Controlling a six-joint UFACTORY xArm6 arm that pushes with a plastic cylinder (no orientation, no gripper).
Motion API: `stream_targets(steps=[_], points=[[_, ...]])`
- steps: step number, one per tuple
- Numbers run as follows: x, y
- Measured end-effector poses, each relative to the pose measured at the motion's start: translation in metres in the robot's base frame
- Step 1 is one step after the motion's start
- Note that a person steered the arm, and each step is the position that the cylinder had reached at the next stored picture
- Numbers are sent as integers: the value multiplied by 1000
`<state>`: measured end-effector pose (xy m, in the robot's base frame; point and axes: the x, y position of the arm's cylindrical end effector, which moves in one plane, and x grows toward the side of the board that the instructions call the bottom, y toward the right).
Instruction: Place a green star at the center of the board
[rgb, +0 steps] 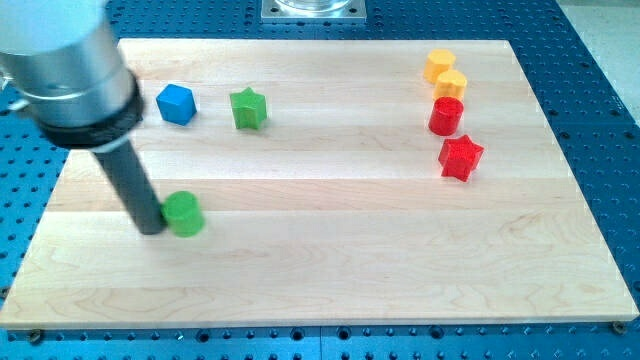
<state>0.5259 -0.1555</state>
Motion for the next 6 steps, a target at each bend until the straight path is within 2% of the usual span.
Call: stream_targets(steps=[1,3,5,6], points=[[4,45],[19,87],[-78,122],[-48,144]])
